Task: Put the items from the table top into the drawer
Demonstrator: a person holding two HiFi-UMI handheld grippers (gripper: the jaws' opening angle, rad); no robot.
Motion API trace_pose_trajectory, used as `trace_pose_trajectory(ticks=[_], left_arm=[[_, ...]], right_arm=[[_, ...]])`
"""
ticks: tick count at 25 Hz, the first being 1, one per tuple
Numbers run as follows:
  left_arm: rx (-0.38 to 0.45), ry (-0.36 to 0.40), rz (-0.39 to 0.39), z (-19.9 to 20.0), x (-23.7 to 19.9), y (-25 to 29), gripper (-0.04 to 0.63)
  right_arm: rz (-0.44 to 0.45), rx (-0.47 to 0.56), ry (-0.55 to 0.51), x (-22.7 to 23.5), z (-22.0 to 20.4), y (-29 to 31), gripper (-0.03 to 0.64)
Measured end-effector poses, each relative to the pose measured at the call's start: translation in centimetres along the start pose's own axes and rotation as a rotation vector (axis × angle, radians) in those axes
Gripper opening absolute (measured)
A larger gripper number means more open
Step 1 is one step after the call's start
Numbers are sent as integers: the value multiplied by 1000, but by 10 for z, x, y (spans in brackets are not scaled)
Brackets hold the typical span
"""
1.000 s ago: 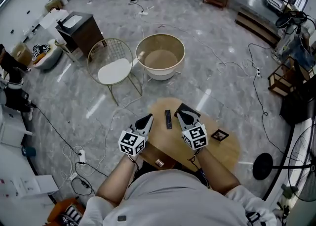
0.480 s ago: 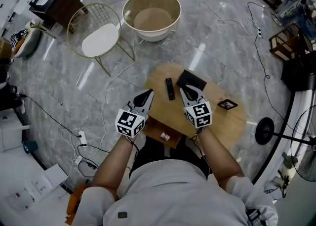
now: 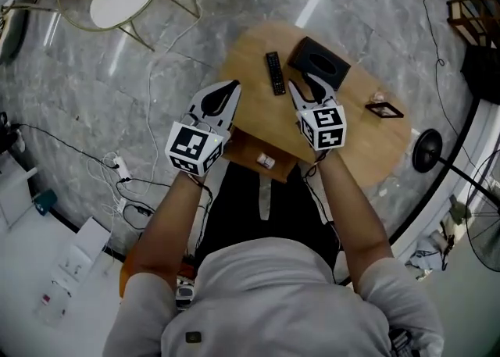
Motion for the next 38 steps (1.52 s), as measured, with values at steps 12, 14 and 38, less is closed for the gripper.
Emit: trace_pose_trajectory(ticks=[12,14,38], left_arm=[[-123,-52,-49,-124,-43,71,9],[-139,-58,-60,-139,-47,79,9],[-202,-81,-132,-204,-73,119,9]], right_arm=[[-25,-173,106,41,-127,119,198],[-30,-195,116,48,-142,135,201],[-66,-280,100,67,-201,217,69]])
Point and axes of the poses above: the fingertips, and each gripper's own axes: y forward along the fingers, x to its right, z out of its top, the point moved 10 cm from there along -y, backward along the fingers, and after that the axes turned 11 degrees about z, right-handed, at the moved point
